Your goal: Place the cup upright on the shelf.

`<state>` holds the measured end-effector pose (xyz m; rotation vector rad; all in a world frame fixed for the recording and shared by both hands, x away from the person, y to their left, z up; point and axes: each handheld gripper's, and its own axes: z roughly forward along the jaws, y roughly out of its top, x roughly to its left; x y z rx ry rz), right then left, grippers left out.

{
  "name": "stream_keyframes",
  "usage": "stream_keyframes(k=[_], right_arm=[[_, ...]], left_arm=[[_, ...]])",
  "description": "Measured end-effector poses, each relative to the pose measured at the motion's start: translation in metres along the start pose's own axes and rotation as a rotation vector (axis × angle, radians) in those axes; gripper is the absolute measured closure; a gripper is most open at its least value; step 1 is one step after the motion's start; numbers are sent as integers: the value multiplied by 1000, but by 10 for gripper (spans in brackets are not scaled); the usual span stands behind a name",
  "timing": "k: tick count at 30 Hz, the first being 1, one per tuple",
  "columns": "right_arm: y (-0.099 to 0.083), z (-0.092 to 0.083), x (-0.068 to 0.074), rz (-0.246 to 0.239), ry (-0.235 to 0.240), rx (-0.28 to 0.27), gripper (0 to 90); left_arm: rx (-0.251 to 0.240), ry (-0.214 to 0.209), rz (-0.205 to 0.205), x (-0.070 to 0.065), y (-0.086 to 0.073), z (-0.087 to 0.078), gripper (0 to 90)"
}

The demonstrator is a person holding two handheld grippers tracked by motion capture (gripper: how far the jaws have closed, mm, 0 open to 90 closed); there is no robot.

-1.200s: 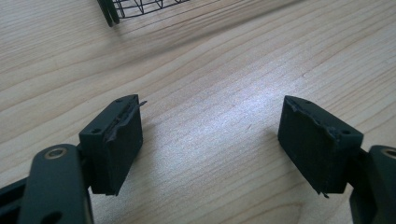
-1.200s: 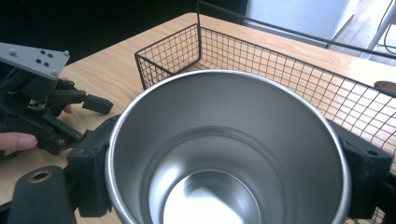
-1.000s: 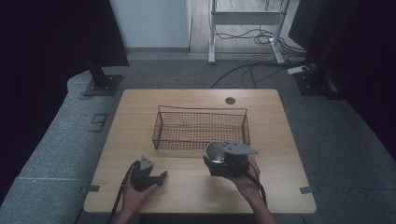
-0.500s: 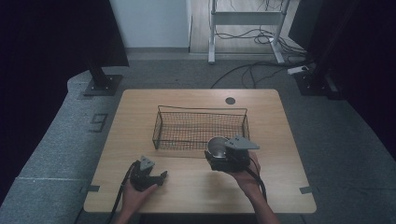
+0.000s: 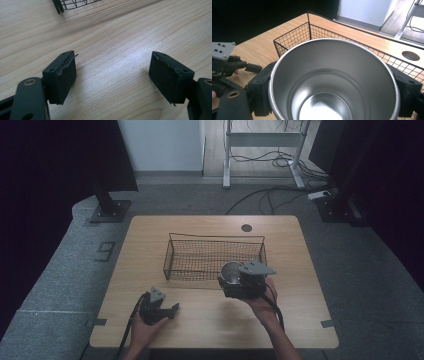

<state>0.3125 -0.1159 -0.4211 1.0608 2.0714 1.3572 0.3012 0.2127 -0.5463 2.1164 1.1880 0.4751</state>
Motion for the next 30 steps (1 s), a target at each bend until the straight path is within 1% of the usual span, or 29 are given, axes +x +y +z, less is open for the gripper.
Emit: stream_keyframes(k=[4,6,14,30], right_arm=[[3,2,-1,-7,-3,4,134],[8,3,-4,-17,-12,9,134],[16,7,-9,-11,-19,7,134],[23,12,-19,1,-43,15,134]], left_arm=[[0,0,0,0,0,0,220],[0,0,0,0,0,0,220],[0,0,0,0,0,0,220],[0,1,0,0,0,0,220]])
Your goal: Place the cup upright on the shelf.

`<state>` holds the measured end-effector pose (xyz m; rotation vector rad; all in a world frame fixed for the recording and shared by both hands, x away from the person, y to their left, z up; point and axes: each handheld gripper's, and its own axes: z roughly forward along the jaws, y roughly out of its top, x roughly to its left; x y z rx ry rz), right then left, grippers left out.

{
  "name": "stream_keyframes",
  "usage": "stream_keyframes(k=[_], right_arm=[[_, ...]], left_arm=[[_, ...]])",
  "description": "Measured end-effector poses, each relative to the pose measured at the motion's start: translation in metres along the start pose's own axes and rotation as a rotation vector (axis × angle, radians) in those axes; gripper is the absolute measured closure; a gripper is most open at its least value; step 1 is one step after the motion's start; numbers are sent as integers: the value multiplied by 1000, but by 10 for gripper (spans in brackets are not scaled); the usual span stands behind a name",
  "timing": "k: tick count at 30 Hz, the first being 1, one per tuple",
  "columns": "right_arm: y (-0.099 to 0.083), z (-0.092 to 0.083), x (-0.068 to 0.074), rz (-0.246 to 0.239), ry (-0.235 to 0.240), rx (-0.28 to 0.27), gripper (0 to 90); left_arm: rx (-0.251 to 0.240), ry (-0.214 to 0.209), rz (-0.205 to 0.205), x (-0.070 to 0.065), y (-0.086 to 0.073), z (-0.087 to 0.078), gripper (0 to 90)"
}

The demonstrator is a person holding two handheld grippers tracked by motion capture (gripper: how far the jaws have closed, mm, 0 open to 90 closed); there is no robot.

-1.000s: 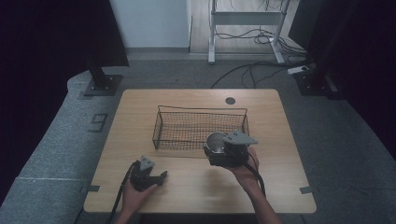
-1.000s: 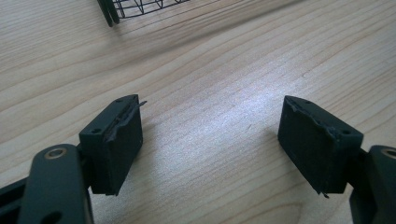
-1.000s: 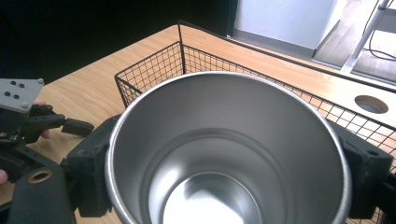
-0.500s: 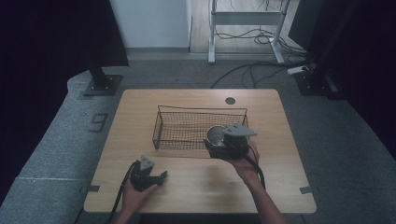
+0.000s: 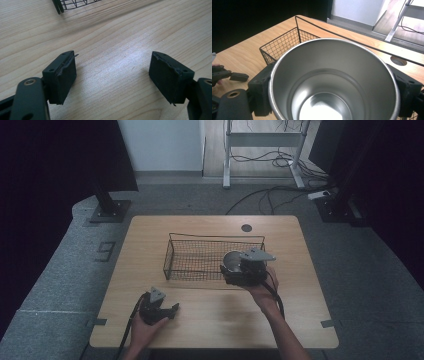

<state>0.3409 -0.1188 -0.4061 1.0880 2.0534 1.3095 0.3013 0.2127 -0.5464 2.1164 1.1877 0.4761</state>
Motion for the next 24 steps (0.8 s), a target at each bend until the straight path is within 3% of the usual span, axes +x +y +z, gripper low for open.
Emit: stream_keyframes(k=[24], right_arm=[[16,10,-18,23,-58,4,134]], left_arm=[[0,0,0,0,0,0,220]])
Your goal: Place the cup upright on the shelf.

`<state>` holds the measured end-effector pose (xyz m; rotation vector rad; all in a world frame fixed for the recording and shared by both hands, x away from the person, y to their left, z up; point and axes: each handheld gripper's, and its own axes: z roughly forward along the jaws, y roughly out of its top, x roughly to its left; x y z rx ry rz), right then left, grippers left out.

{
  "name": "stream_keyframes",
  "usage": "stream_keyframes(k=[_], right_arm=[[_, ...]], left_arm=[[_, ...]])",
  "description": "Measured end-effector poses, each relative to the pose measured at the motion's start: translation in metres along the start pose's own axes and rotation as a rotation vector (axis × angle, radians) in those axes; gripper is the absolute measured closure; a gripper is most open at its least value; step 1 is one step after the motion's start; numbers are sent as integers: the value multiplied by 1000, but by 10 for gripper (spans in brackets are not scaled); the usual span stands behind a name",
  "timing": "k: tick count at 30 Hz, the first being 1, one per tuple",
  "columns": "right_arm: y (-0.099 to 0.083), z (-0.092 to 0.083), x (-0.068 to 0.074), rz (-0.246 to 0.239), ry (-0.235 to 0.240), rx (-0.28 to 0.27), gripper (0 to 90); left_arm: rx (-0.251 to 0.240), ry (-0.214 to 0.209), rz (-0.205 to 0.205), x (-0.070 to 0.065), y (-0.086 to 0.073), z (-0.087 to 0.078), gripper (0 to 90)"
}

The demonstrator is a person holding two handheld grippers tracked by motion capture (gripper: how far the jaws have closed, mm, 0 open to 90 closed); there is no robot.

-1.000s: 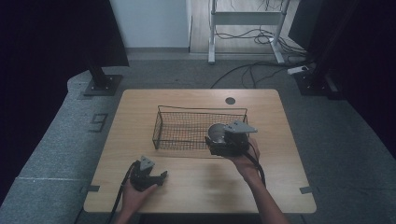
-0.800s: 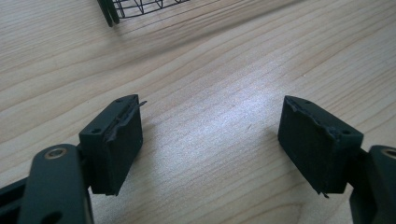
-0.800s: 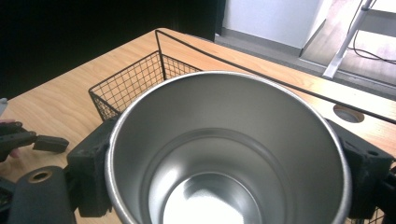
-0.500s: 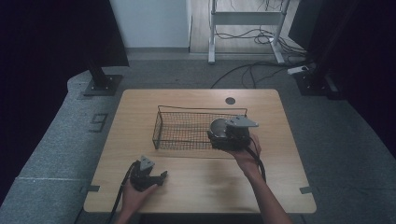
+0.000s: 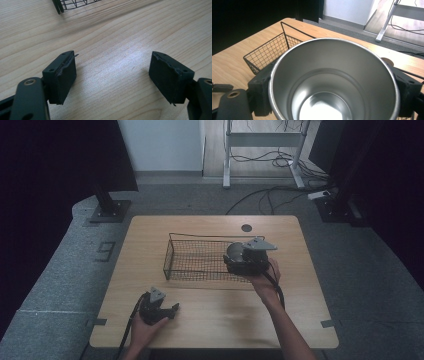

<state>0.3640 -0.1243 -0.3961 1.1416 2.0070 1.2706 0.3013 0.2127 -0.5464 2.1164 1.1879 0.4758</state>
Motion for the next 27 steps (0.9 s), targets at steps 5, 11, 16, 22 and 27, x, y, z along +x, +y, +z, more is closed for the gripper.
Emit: stream_keyframes(k=[5,11,16,22,27], right_arm=[[2,5,-4,13,1,16,134],[4,10,-7,12,-9,17,134],[6,14,-10,18,-19,26,134],[9,19,-12,22,-26,36,134],[11,24,-15,25,-35,36,134]], left_arm=[[0,0,0,0,0,0,220],[0,0,0,0,0,0,220],[0,-1,0,0,0,0,220],[-1,0,0,0,0,0,220],[-1,0,0,0,0,0,220]])
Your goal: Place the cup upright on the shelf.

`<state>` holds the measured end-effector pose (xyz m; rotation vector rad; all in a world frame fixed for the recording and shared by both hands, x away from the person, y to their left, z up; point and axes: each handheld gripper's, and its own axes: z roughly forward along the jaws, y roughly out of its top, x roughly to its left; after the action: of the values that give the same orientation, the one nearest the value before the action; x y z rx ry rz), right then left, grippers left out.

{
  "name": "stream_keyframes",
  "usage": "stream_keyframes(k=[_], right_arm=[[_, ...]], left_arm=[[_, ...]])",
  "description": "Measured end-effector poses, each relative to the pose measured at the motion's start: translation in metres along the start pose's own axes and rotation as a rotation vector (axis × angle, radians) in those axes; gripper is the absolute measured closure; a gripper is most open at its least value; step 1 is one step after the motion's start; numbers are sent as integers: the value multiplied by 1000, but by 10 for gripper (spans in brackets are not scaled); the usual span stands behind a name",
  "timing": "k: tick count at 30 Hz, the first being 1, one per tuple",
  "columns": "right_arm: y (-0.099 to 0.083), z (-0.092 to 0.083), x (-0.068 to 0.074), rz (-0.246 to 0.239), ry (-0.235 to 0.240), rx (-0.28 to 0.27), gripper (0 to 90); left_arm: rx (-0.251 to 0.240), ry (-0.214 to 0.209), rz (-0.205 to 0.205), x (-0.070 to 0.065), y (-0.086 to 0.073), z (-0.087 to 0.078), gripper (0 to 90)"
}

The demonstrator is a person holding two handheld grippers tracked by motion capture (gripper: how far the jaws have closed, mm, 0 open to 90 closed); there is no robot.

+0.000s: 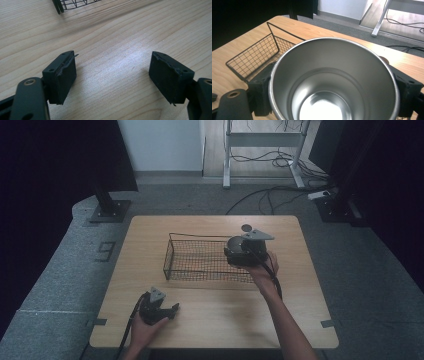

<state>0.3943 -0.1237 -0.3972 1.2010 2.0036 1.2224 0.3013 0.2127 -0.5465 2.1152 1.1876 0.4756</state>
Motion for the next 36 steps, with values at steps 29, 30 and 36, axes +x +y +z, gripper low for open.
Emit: stream_keyframes(k=[29,30,36], right_arm=[[7,37,-19,41,-45,61,134],[7,38,-20,42,-48,60,134],[4,47,-25,64,-56,78,134]], left_arm=[[-1,-1,-2,0,0,0,219],[-1,-1,-1,0,0,0,219],[-1,-1,-1,0,0,0,219]])
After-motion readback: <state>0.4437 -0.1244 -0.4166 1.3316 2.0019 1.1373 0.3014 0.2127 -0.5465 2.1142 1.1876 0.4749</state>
